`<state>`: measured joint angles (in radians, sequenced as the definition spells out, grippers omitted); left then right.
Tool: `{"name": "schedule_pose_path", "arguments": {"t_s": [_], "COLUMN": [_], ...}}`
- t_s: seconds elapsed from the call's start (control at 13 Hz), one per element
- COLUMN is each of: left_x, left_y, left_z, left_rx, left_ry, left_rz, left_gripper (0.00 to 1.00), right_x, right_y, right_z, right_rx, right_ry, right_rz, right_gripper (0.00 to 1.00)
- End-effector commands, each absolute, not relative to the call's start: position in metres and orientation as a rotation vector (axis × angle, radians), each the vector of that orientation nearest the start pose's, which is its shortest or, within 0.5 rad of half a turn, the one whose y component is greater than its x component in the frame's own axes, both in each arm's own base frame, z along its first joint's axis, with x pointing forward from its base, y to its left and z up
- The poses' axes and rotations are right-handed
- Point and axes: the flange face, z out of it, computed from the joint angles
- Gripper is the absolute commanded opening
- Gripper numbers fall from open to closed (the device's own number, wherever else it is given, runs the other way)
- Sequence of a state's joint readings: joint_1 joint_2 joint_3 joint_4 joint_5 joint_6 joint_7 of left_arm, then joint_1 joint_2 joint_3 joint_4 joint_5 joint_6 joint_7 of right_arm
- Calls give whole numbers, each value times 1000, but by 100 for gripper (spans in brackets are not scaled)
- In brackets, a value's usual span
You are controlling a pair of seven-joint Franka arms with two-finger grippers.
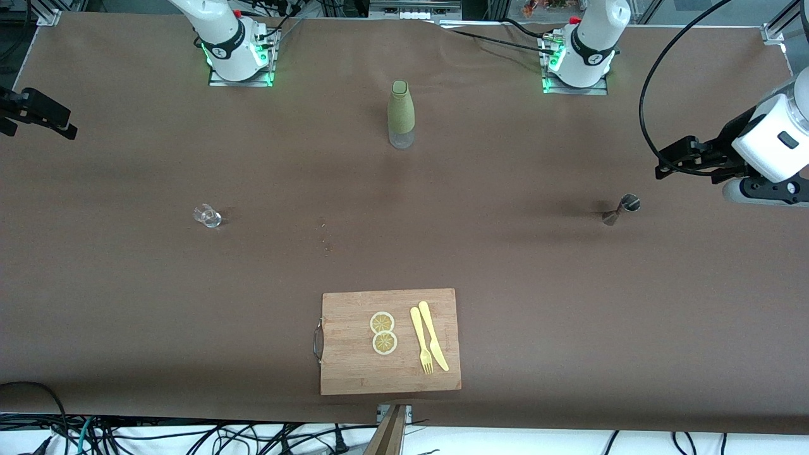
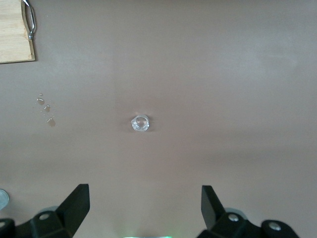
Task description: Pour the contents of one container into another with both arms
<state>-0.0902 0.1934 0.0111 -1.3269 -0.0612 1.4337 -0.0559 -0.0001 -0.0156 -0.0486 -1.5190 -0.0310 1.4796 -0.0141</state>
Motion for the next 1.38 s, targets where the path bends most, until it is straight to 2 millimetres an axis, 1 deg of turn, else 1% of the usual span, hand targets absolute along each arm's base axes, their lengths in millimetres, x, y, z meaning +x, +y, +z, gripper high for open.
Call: {"name": "schedule_pose_path", "arguments": {"t_s": [0.0, 0.08, 0.31, 0.38, 0.46, 0.54, 0.62, 0.85, 0.92, 1.08, 1.31], "left_x": [601, 601, 601, 601, 600, 600, 600, 599, 599, 600, 600], "left_y": [-59, -59, -59, -59, -59, -60, -66, -73, -72, -65, -62], "left_z": [620, 620, 621, 620, 620, 620, 620, 620, 620, 619, 618], "left_rx": [-3181, -3181, -3181, -3181, -3181, -3181, -3181, -3179, -3179, -3180, -3179], "left_ry": [70, 68, 68, 67, 72, 75, 89, 109, 107, 90, 82], "left_rz": [129, 129, 127, 129, 129, 129, 130, 133, 133, 134, 137], "left_gripper": [100, 100, 100, 100, 100, 100, 100, 100, 100, 100, 100], "right_x": [534, 535, 536, 533, 532, 533, 533, 531, 527, 525, 525], "right_y": [-27, -28, -21, -10, -2, 1, 1, 23, 26, 43, 45], "right_z": [658, 657, 654, 654, 652, 650, 649, 646, 643, 644, 643], "right_rx": [-3174, -3176, -3173, -3167, -3166, -3167, -3165, -3162, -3159, -3158, -3156], "right_ry": [52, 47, 5, -55, -77, -99, -104, -171, -175, -226, -231], "right_rz": [43, 46, 57, 89, 105, 113, 120, 156, 206, 209, 216], "right_gripper": [100, 100, 100, 100, 100, 100, 100, 100, 100, 100, 100]}}
